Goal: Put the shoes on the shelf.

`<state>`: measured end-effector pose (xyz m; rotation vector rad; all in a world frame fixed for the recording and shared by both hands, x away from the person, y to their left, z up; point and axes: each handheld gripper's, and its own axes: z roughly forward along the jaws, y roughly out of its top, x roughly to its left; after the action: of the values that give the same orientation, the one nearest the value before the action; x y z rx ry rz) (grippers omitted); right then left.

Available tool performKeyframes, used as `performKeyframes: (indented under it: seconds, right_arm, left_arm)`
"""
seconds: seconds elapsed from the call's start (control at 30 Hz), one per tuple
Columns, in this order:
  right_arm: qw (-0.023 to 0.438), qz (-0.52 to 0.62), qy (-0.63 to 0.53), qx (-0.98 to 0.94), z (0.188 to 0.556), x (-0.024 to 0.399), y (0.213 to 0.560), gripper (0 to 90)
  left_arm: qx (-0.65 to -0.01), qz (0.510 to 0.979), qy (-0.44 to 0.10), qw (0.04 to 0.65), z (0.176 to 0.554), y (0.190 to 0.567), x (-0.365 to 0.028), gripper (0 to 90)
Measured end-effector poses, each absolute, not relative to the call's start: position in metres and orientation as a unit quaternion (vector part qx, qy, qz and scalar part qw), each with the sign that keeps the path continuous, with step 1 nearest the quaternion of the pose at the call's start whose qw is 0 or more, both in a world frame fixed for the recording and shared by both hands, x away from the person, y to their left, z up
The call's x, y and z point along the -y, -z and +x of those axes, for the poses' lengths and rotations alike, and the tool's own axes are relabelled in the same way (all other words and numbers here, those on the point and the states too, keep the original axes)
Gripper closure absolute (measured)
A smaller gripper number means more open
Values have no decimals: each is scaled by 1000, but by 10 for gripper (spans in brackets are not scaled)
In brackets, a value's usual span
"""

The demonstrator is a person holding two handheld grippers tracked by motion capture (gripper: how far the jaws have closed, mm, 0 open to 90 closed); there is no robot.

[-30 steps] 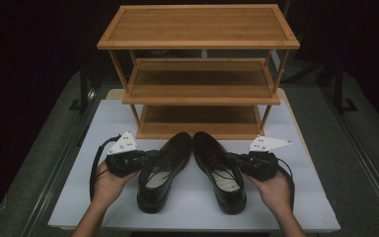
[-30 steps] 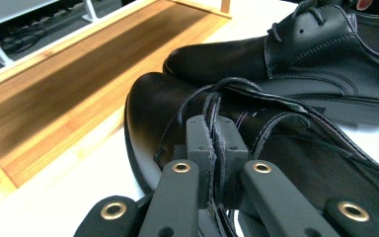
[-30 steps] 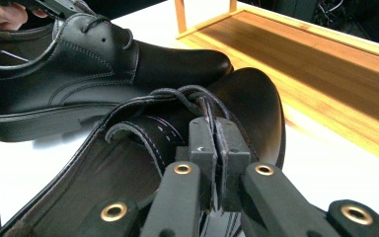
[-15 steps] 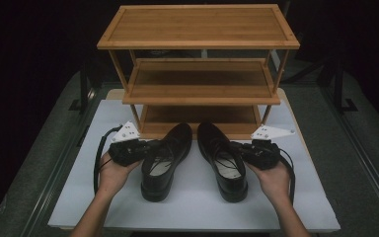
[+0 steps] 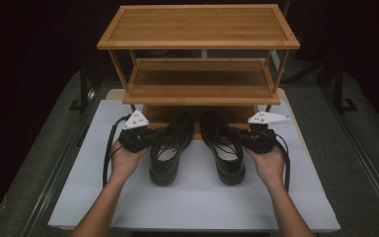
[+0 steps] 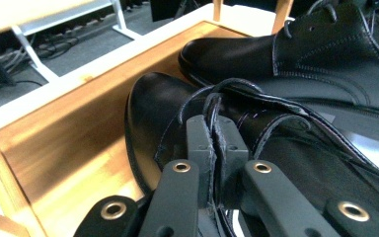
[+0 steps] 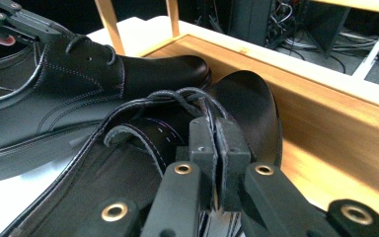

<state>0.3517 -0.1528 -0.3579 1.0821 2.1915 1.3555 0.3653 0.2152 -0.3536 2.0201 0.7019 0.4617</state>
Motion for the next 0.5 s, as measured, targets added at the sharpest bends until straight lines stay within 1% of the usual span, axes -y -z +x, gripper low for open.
performKeyframes:
  seconds: [0.1,0.27,0.5]
  right_arm:
    - [171,387,-477,-770,358,152,360,874]
    - [182,396,-470,-768,374,149,362,874]
    - [194,406,-472,-758,393,145,365,874]
  left_arm:
    - [-287,818,-196,459,375,352,-211,875]
    - [-292,811,-205,464,389,352,-204,875]
    - [-303,803,-223,463,409,363,-190,874]
